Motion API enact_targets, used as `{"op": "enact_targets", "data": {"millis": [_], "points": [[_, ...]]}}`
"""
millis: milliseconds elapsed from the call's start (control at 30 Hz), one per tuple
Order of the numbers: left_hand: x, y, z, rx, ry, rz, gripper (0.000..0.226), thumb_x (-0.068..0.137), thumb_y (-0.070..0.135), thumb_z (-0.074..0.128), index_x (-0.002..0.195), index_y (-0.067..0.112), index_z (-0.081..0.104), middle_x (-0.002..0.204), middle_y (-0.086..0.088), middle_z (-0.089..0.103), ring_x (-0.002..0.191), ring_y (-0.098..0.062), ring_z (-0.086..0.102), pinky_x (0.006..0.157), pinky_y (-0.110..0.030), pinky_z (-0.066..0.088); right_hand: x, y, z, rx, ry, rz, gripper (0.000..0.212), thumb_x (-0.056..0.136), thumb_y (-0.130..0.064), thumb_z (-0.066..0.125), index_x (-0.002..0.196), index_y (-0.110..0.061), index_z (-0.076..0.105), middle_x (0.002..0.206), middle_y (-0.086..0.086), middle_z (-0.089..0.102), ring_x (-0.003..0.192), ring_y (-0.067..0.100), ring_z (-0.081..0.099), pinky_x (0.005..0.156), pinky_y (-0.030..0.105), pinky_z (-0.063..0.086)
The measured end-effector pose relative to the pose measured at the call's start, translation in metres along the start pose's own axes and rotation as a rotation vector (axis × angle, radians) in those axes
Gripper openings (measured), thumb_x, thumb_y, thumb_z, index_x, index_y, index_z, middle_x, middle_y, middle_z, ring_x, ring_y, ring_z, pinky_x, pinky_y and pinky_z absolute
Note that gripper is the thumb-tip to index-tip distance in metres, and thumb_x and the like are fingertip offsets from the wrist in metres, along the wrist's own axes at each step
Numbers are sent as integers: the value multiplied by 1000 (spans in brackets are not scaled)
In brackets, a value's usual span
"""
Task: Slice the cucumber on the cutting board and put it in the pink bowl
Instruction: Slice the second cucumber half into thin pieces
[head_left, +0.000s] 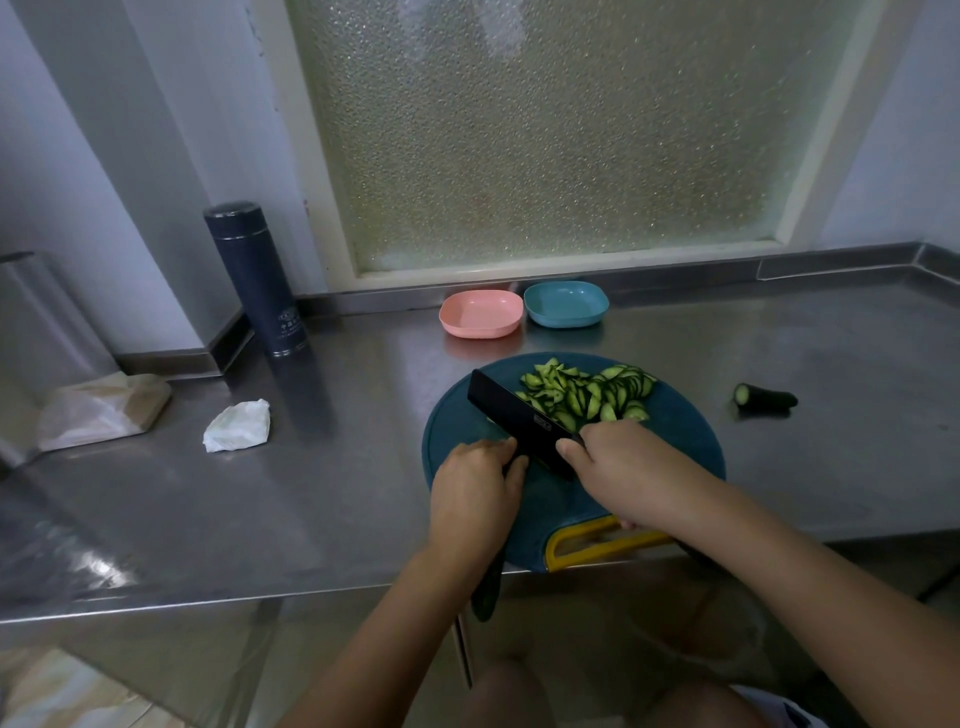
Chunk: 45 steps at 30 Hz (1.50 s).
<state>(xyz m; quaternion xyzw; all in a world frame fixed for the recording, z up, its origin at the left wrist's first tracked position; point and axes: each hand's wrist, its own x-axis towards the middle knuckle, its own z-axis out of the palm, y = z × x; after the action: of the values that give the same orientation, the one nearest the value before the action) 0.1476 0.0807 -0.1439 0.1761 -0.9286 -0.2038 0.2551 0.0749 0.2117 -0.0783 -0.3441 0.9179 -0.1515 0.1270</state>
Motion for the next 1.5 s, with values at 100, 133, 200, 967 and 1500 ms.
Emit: {"op": "enact_targets", "data": {"millis": [100,133,200,967,1500], "points": [[0,1,0,9,-4,-7,29,95,29,50,114,16,66,110,-1,69,100,-21,58,82,-28,42,1,0,2,4,-16,9,44,102,-41,28,89,-9,56,57,6,57,39,15,54,41,22,38],[0,0,0,13,-4,-7,29,94,29,50,114,15,66,110,-2,69,99,-21,58,81,-28,42,1,0,3,5,-16,9,44,102,-40,28,91,-9,57,58,6,57,40,15,54,41,22,39],[0,0,0,14,-4,-5,29,94,28,50,113,15,67,109,-3,69,99,-21,58,81,-29,43,1,-2,5,9,-12,11,44,103,-39,27,93,-8,57,62,7,58,42,16,54,43,24,42],[-4,-7,5,-105,-11,-72,34,91,26,55,124,20,60,122,4,63,109,-11,53,85,-10,29,17,-6,17,28,0,51,41,102,-36,31,97,-6,58,70,4,49,53,16,48,50,28,41],[-3,-3,1,-70,-16,-78,33,94,27,52,125,19,59,124,2,62,112,-14,54,93,-19,34,3,-3,11,33,-16,42,45,103,-39,29,92,-6,57,60,8,57,40,15,52,43,23,40]]}}
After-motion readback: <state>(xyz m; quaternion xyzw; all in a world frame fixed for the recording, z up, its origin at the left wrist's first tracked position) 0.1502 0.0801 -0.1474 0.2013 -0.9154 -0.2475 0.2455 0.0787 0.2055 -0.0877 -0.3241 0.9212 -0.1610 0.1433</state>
